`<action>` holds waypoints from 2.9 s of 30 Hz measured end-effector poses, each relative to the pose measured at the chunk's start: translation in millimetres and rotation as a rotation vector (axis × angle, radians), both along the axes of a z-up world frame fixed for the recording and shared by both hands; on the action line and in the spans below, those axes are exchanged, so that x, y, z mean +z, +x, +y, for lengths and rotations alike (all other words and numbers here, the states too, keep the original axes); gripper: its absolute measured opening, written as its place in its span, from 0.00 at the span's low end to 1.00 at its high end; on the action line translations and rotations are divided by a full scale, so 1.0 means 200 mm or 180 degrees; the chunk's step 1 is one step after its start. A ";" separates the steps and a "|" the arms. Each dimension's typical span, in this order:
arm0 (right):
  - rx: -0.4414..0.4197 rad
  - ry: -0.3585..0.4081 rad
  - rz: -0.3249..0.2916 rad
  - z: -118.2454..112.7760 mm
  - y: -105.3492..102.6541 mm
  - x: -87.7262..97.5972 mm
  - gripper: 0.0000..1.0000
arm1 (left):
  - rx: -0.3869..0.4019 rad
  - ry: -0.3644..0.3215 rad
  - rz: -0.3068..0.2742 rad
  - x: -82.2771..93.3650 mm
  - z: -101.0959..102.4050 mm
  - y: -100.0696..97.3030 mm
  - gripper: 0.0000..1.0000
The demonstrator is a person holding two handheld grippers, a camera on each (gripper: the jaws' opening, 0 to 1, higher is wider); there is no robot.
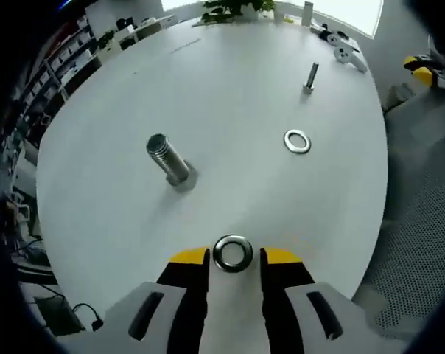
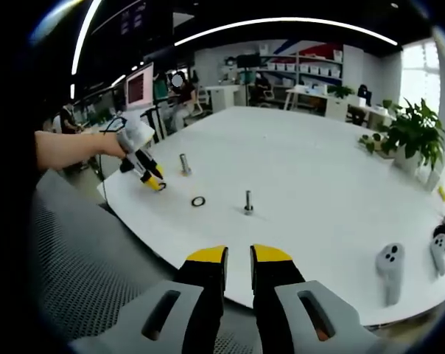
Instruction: Place the washer onto the threaded stud by aligning its center hole with the stud, sliding it down to the base, and recovering from edge contact or off-axis alignment until the washer reaches the visible bottom stop.
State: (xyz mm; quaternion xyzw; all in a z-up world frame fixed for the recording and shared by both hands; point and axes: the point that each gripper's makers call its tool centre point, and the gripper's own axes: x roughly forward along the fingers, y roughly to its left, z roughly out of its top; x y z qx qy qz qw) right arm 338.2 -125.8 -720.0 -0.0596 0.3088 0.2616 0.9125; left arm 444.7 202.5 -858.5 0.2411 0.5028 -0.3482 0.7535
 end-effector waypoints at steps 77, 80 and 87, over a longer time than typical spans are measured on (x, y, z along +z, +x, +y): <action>0.0020 0.0029 -0.0007 0.01 0.00 0.01 0.14 | -0.0357 -0.0074 -0.0035 -0.02 -0.31 0.24 0.21; 0.0023 0.0030 -0.0006 0.01 0.00 0.01 0.14 | -0.0378 -0.0073 -0.0031 -0.02 -0.31 0.23 0.21; 0.0022 0.0029 -0.0006 0.01 0.00 0.01 0.14 | -0.0371 -0.0116 -0.0015 0.00 -0.31 0.23 0.11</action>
